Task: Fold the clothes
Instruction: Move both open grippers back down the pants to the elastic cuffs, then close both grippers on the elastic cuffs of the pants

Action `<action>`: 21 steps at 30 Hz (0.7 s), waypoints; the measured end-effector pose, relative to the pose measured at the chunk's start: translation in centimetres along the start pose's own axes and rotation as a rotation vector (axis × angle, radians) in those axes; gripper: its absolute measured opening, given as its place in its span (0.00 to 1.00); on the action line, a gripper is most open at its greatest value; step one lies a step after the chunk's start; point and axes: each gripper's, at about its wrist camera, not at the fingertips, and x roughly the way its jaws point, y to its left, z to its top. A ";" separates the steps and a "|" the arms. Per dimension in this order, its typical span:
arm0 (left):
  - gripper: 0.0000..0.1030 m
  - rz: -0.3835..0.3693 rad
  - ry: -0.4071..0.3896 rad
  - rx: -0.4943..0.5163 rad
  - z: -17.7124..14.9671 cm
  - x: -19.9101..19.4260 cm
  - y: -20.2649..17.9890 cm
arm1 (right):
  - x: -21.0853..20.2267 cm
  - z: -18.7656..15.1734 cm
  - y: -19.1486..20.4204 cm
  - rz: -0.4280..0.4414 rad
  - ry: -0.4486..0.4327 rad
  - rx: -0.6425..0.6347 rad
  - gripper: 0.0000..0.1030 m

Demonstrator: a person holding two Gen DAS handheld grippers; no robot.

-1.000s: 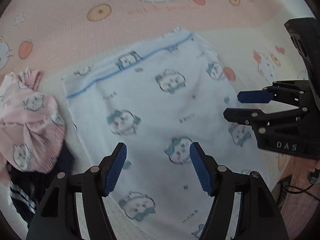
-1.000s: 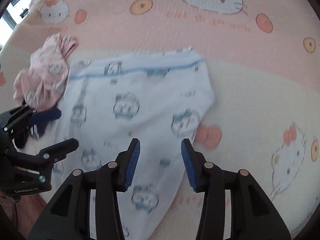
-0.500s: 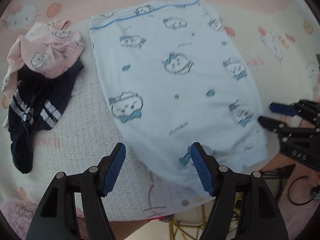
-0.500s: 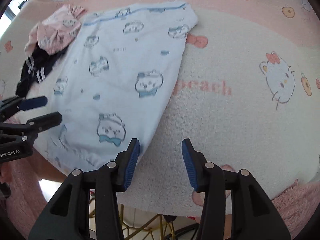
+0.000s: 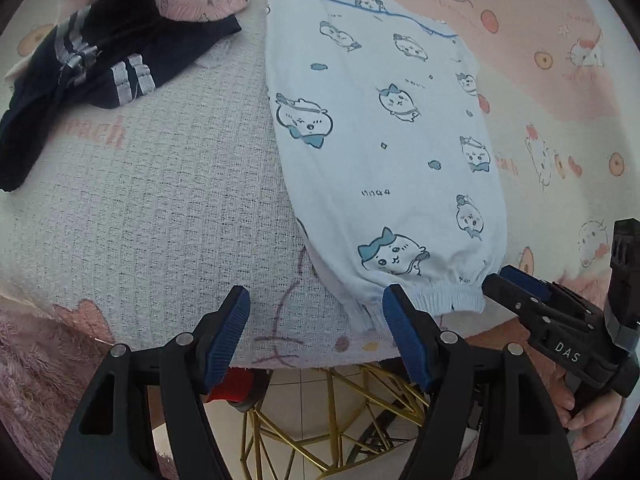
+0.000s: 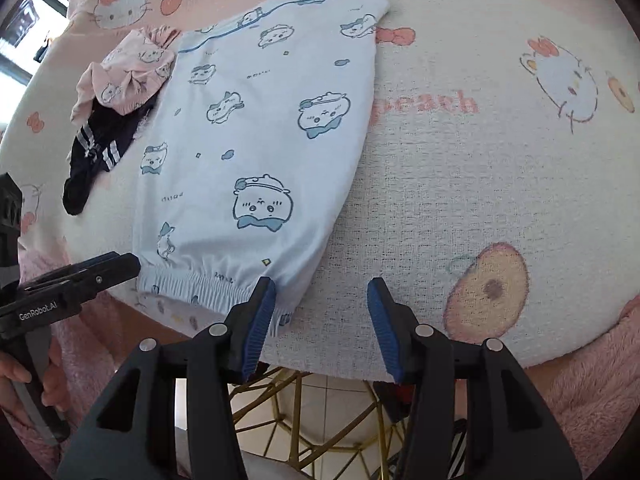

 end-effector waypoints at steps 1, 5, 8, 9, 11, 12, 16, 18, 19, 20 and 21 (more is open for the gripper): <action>0.69 0.012 0.006 0.006 0.0 0.3 -0.1 | -0.3 -0.4 -0.6 -0.024 0.007 -0.021 0.48; 0.69 0.088 -0.010 0.002 0.3 0.5 0.1 | -0.8 -0.4 -0.3 -0.077 0.002 -0.036 0.48; 0.69 -0.103 -0.037 -0.095 0.5 -0.2 1.2 | -0.9 -0.1 0.0 -0.055 -0.025 -0.008 0.48; 0.69 -0.162 -0.046 -0.115 0.7 -0.4 1.2 | -1.2 -0.2 -0.3 -0.030 -0.027 0.013 0.48; 0.69 -0.203 -0.050 -0.105 0.9 -0.5 0.6 | -1.0 0.1 -0.2 0.009 -0.034 0.047 0.49; 0.69 -0.199 -0.040 -0.094 1.0 0.0 0.1 | -0.8 0.3 0.1 0.022 -0.039 0.057 0.49; 0.69 -0.212 0.006 -0.072 1.2 1.9 -1.4 | -1.2 0.1 0.0 0.018 -0.040 0.061 0.50; 0.69 -0.193 0.016 -0.057 1.2 2.7 -2.1 | -1.2 -0.2 -0.1 0.006 -0.030 0.061 0.50; 0.69 -0.178 0.016 -0.040 1.0 2.6 -2.3 | -1.0 -0.2 -0.1 -0.001 -0.024 0.055 0.50; 0.69 -0.165 0.013 -0.026 0.3 1.8 -2.1 | -1.1 -0.3 -0.2 -0.010 -0.018 0.044 0.50; 0.69 -0.152 0.010 -0.016 0.0 1.6 -2.1 | -1.2 -0.5 -0.3 -0.019 -0.012 0.032 0.50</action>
